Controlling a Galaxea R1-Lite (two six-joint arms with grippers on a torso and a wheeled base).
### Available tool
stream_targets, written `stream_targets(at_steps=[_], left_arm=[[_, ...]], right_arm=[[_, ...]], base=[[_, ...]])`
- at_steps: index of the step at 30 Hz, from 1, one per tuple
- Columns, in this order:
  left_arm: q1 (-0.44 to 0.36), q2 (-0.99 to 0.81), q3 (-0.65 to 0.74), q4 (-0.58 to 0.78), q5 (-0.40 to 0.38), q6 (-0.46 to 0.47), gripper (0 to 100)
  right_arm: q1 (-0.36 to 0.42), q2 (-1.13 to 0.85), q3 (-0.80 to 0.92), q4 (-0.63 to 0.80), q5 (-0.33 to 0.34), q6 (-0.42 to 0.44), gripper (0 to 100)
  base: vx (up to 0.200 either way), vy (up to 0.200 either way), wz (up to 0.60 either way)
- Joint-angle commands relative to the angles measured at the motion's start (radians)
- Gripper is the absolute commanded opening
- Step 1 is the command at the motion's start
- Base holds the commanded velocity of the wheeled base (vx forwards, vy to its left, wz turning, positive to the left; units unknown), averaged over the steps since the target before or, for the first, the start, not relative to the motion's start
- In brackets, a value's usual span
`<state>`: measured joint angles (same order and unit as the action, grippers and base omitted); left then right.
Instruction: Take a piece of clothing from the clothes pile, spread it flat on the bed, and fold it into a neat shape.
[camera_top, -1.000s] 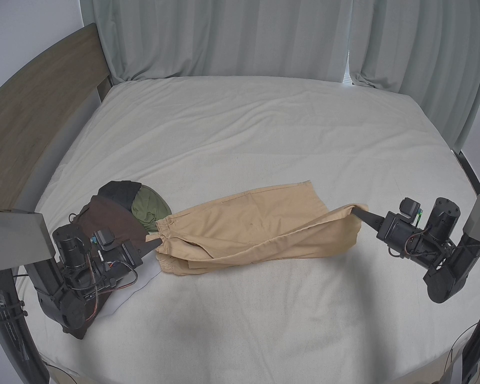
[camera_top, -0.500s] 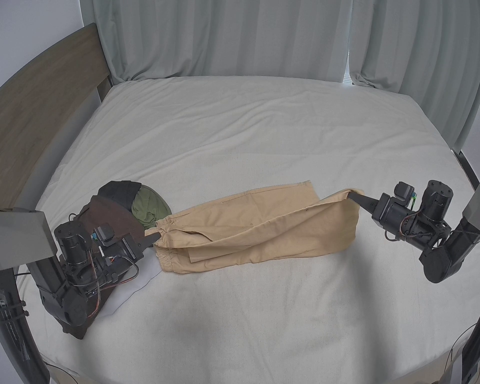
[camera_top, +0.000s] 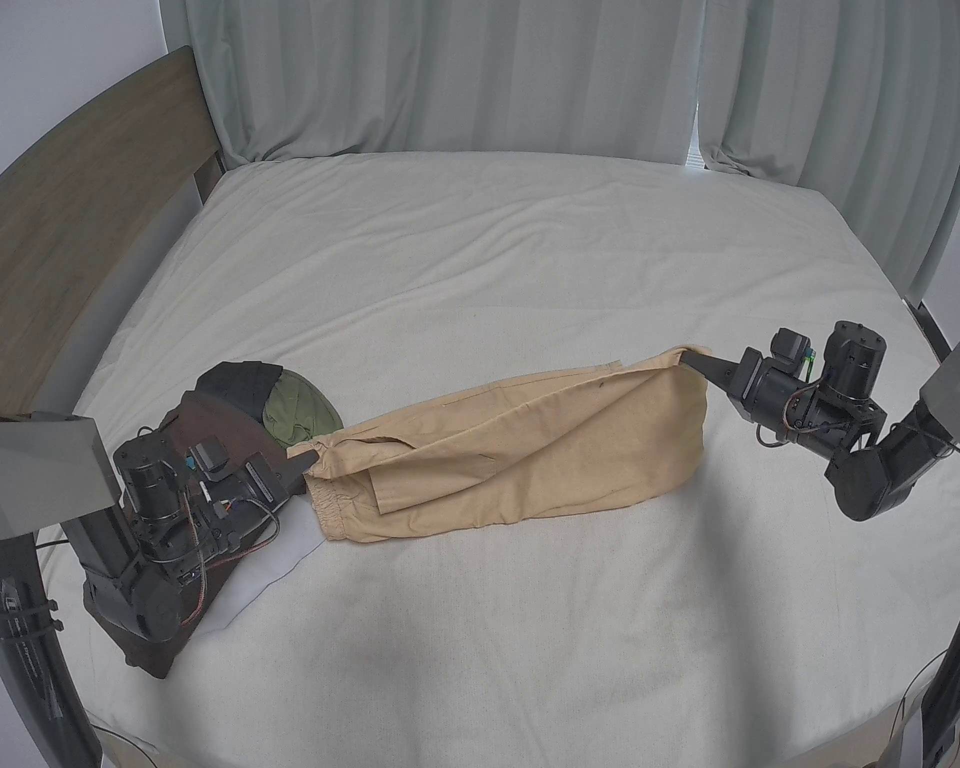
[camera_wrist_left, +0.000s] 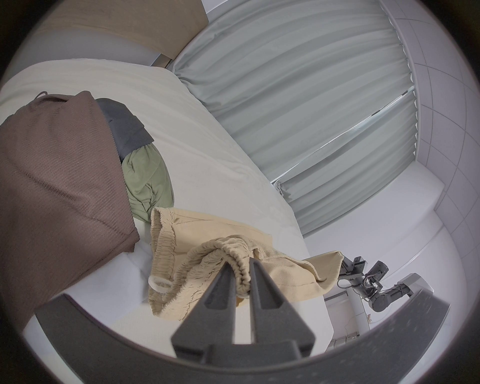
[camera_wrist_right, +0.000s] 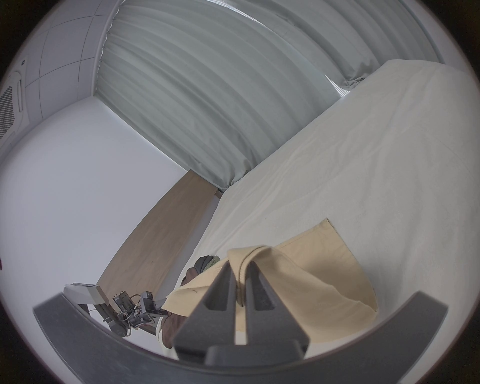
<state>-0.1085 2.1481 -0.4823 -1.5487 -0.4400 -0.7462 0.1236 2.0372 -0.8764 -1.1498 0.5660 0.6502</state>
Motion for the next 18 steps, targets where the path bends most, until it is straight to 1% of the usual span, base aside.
stream_targets(at_steps=[1, 11, 18], left_arm=[[0.001, 0.019, -0.013, -0.001, 0.003, -0.001, 0], [-0.007, 0.038, -0.039, -0.001, 0.004, -0.025, 0], [-0.023, 0.127, -0.099, -0.001, 0.052, -0.024, 0]], right_arm=[[0.001, 0.037, -0.055, 0.024, 0.0, 0.0, 0], [-0.009, 0.113, -0.127, 0.035, 0.0, 0.014, 0], [-0.018, 0.153, -0.223, 0.11, 0.0, 0.022, 0]], base=[[0.0, 0.0, 0.0], [0.0, 0.0, 0.0], [0.0, 0.0, 0.0]])
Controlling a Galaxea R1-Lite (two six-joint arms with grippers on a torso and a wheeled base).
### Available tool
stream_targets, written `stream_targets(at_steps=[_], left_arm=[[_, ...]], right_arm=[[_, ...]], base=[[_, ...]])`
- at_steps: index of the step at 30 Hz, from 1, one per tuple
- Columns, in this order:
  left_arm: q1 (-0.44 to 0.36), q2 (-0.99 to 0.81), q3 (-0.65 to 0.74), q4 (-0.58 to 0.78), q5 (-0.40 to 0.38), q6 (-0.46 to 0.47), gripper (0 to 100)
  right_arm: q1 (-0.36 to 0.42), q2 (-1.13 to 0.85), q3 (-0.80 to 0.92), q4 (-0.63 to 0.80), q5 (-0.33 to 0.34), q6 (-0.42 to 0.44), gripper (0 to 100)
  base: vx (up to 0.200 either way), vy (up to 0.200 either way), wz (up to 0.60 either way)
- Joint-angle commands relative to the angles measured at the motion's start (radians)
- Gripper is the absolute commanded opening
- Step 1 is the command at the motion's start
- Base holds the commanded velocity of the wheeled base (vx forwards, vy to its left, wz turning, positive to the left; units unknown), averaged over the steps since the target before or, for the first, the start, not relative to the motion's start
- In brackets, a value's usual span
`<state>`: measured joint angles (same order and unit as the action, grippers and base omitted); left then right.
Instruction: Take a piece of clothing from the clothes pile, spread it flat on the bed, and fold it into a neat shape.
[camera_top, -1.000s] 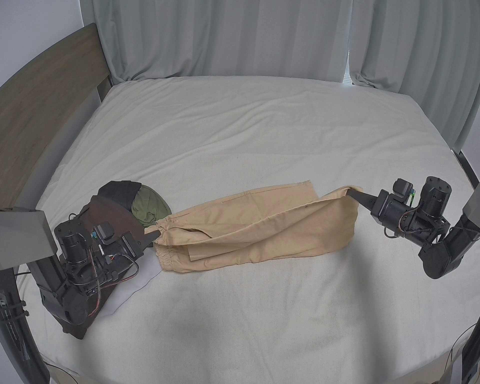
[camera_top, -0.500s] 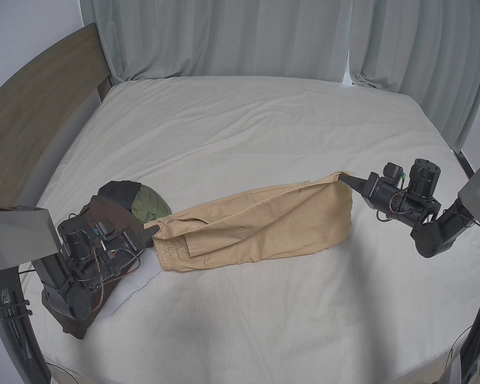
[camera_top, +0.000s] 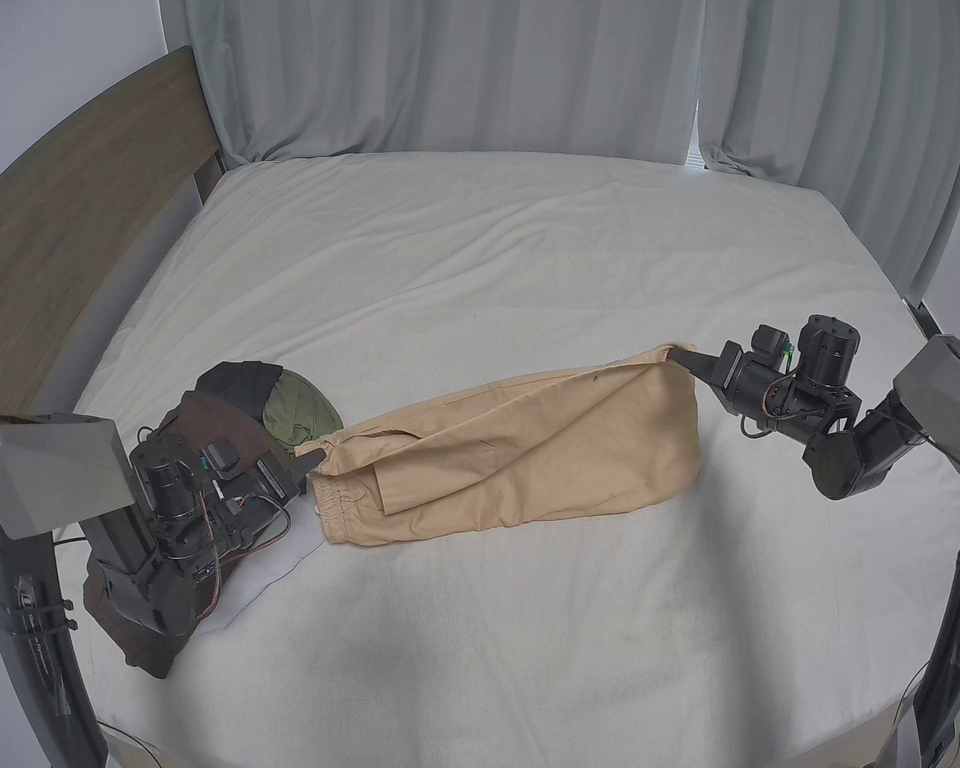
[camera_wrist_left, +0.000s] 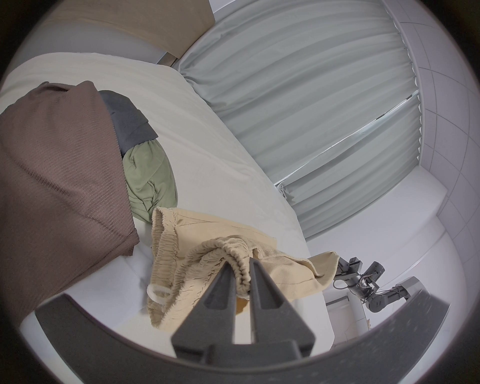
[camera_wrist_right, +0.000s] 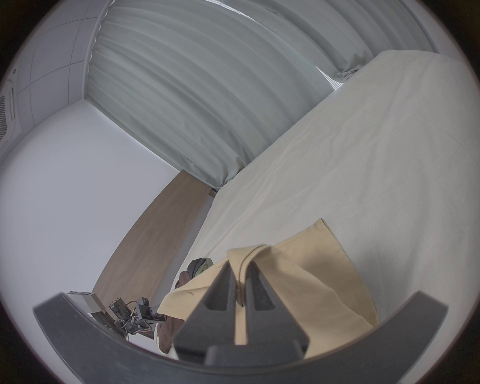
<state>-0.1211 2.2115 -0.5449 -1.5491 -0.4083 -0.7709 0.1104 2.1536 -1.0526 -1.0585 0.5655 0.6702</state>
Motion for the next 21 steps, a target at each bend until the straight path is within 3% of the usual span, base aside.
stream_targets(at_steps=[1, 21], left_arm=[[-0.012, 0.071, -0.041, 0.0, 0.025, 0.001, 0], [0.004, 0.131, -0.127, 0.0, 0.046, -0.002, 0]], right_arm=[[-0.006, 0.045, -0.06, 0.018, -0.001, 0.003, 0], [-0.005, 0.18, -0.227, 0.045, -0.003, 0.019, 0]], base=[[0.0, 0.0, 0.0], [0.0, 0.0, 0.0]])
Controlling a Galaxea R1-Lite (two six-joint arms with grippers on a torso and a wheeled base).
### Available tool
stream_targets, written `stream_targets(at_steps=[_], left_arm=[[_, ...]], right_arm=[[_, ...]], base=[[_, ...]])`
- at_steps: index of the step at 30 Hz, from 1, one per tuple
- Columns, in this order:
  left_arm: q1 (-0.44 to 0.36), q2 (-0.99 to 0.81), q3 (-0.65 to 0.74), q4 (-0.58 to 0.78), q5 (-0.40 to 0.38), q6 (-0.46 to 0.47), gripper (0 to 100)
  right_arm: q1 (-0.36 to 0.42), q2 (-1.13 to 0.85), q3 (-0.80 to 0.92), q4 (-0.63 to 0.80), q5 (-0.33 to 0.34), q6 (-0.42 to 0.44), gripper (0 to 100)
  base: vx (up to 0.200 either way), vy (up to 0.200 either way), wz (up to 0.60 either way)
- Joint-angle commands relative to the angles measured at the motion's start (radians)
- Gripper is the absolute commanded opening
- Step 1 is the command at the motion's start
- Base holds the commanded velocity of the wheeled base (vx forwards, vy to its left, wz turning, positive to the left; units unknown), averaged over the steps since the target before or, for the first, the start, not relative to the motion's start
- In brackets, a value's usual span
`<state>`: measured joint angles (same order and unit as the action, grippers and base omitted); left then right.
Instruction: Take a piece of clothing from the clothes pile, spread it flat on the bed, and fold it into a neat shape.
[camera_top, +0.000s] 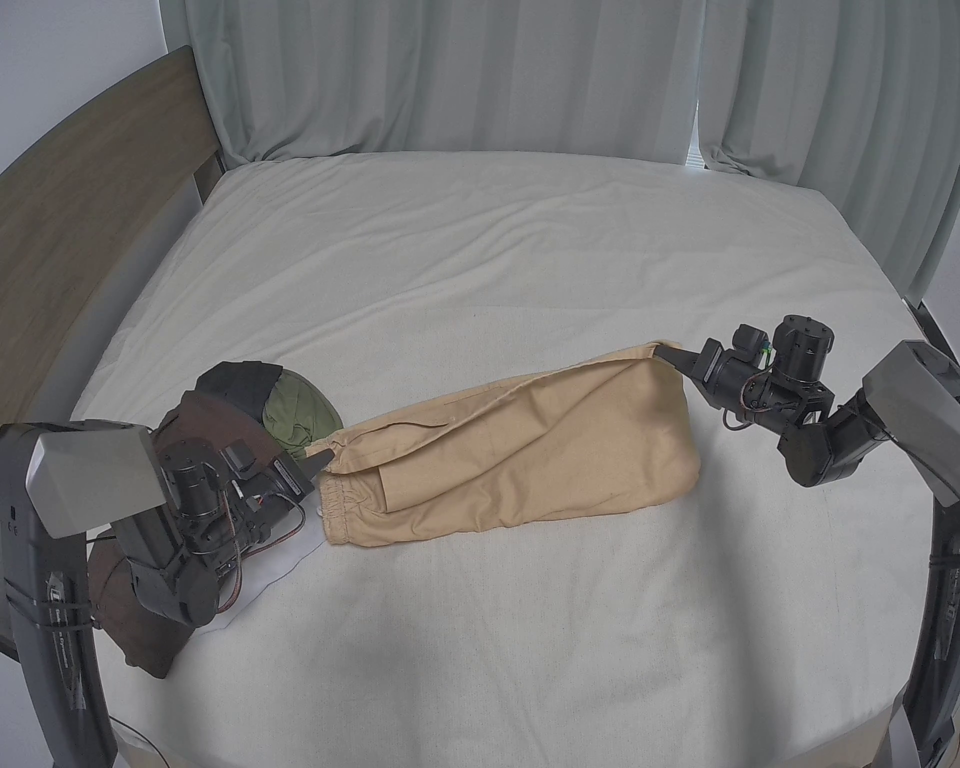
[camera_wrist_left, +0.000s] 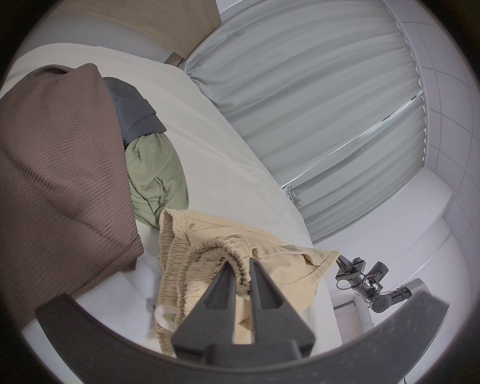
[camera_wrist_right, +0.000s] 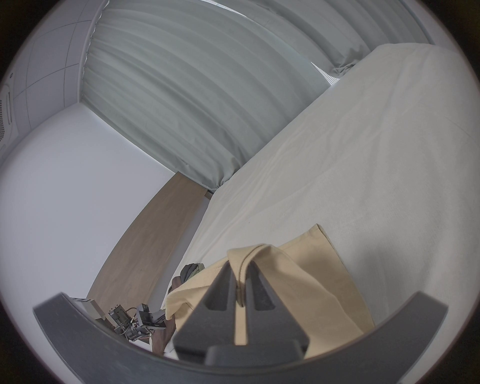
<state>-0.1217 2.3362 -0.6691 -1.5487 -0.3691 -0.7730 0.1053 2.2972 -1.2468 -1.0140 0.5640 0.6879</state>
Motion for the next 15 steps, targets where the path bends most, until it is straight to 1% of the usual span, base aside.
stream_targets(at_steps=[1, 15], left_arm=[[0.005, 0.006, -0.003, 0.001, 0.007, 0.0, 0], [0.013, 0.005, -0.027, 0.002, 0.009, 0.0, 0]], right_arm=[[0.001, 0.039, -0.039, 0.0, -0.001, 0.001, 0], [-0.001, 0.096, -0.118, 0.02, -0.013, 0.001, 0]], base=[[0.0, 0.0, 0.0], [0.0, 0.0, 0.0]])
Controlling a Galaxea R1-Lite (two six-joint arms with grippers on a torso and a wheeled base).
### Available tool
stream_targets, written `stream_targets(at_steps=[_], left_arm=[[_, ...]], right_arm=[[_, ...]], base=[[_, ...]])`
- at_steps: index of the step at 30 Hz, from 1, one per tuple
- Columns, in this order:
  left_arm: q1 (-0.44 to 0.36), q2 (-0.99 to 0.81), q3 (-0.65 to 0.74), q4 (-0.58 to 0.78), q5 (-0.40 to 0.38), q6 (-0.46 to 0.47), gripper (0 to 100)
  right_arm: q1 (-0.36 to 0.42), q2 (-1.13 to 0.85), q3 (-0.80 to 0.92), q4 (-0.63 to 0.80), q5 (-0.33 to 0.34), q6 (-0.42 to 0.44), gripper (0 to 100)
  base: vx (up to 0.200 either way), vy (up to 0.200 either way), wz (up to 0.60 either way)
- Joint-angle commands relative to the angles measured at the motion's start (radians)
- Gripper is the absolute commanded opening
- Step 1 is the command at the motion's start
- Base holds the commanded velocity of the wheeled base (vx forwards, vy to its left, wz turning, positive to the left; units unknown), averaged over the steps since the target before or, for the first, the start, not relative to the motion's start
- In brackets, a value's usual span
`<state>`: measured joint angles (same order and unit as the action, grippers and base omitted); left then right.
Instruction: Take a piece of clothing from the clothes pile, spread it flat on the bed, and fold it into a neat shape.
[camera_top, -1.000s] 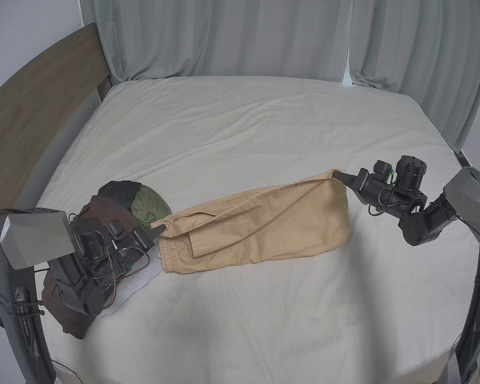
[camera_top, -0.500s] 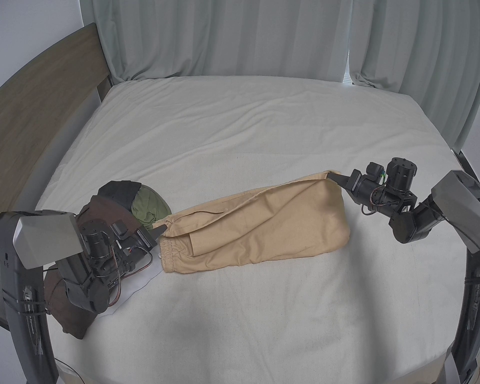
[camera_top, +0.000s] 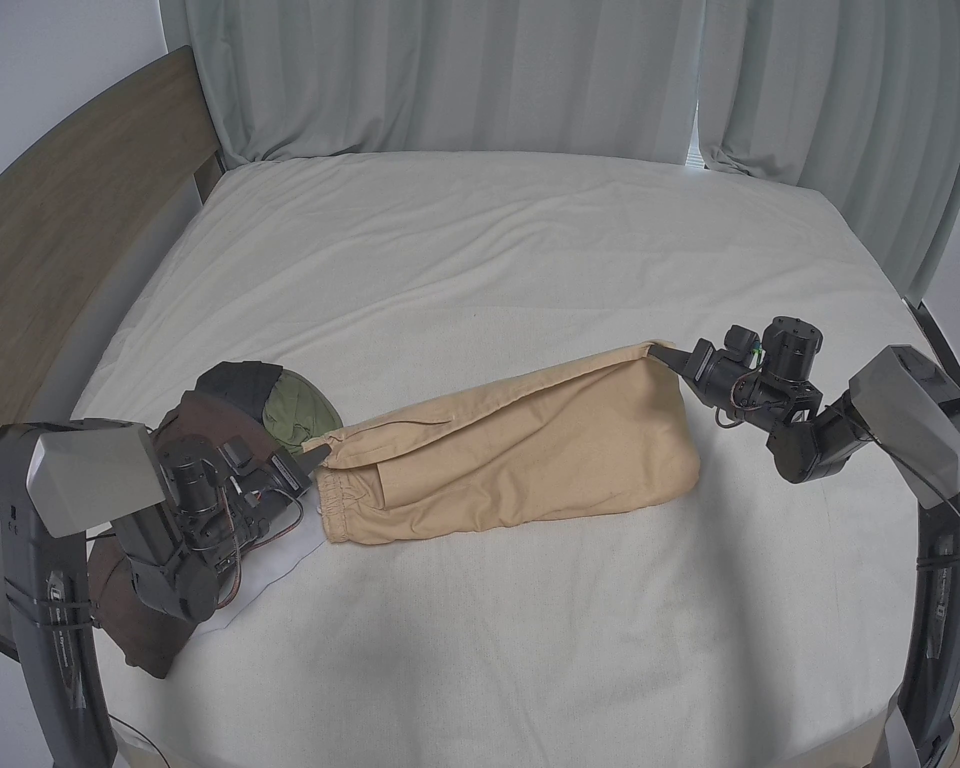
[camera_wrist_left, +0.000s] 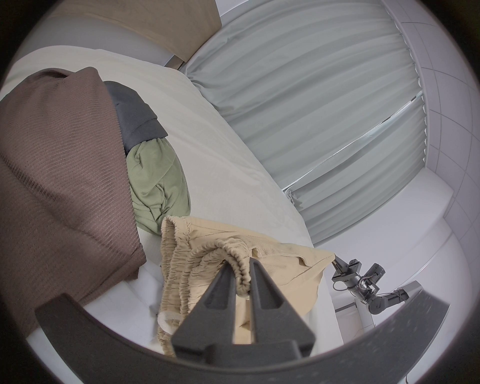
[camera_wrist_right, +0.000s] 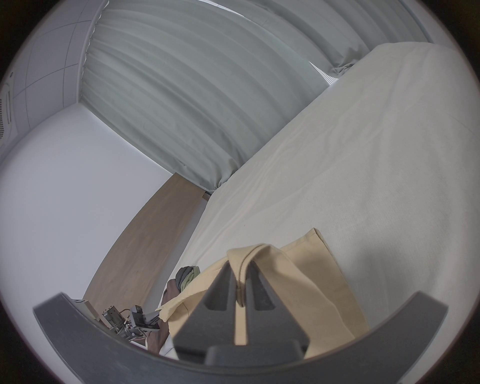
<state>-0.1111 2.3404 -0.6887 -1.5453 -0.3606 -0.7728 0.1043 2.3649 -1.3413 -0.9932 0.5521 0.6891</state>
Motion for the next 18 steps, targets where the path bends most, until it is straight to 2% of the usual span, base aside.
stream_targets(at_steps=[1, 14, 15, 18], left_arm=[[0.002, 0.0, -0.008, -0.001, 0.0, 0.0, 0], [0.01, 0.003, -0.014, -0.001, 0.006, 0.0, 0], [0.013, 0.003, -0.022, 0.001, 0.006, 0.0, 100], [0.025, 0.003, -0.038, 0.002, 0.006, -0.002, 100]], right_arm=[[0.002, 0.03, -0.026, -0.001, -0.001, 0.0, 0], [0.006, 0.065, -0.081, -0.001, -0.001, 0.0, 0], [0.008, 0.073, -0.095, -0.001, -0.001, 0.0, 100], [0.011, 0.082, -0.122, -0.001, -0.017, 0.004, 100]], base=[[0.0, 0.0, 0.0], [0.0, 0.0, 0.0], [0.0, 0.0, 0.0], [0.0, 0.0, 0.0]])
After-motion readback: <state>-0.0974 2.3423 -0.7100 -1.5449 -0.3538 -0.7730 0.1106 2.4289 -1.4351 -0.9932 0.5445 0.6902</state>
